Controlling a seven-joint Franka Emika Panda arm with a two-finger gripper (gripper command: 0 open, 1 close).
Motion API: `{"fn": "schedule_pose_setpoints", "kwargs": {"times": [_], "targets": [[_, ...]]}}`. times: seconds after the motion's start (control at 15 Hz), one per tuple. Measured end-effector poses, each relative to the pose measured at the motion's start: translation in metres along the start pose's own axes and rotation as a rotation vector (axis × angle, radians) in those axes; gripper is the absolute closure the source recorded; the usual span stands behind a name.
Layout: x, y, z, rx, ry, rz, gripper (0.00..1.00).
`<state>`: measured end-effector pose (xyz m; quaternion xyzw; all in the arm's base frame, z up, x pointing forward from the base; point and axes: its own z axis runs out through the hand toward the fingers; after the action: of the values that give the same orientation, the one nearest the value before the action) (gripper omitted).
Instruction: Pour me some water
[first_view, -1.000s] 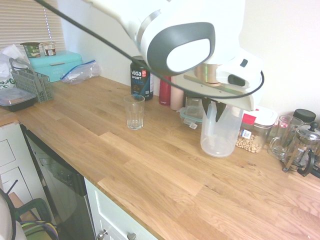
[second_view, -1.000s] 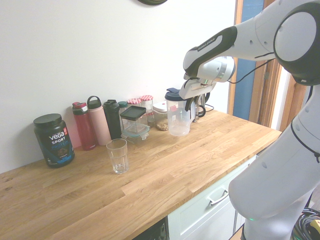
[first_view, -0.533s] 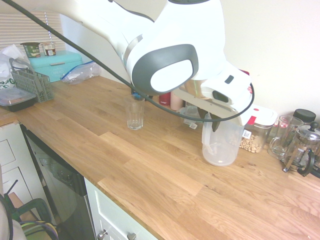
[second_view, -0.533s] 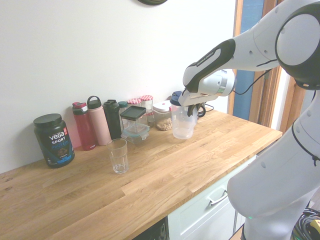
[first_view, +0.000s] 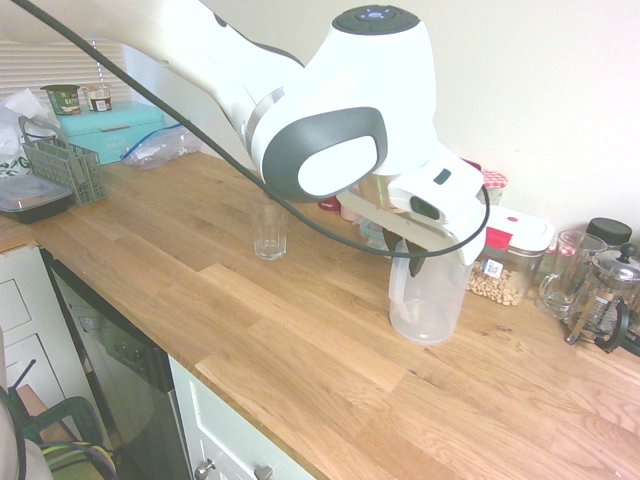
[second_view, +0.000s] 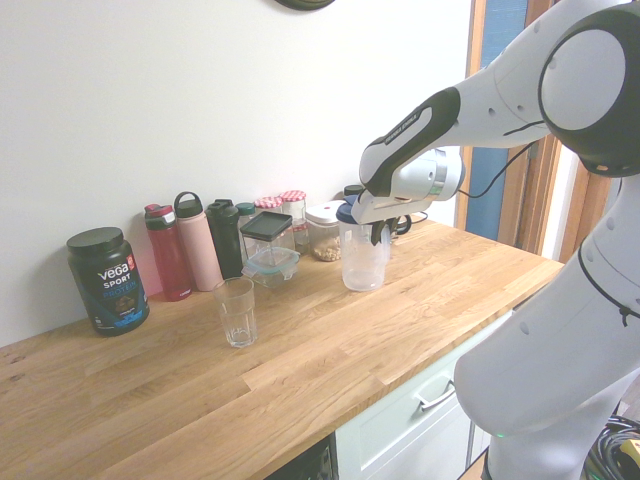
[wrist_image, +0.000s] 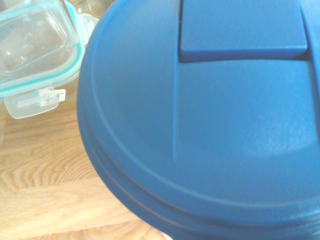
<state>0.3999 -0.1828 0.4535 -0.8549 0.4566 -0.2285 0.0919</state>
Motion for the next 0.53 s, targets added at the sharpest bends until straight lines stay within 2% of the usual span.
{"fn": "schedule_pose_setpoints", "kwargs": {"times": [0.53], "targets": [[0.013,0.000,-0.012,-0.017,0.017,-0.006,0.00]]}}
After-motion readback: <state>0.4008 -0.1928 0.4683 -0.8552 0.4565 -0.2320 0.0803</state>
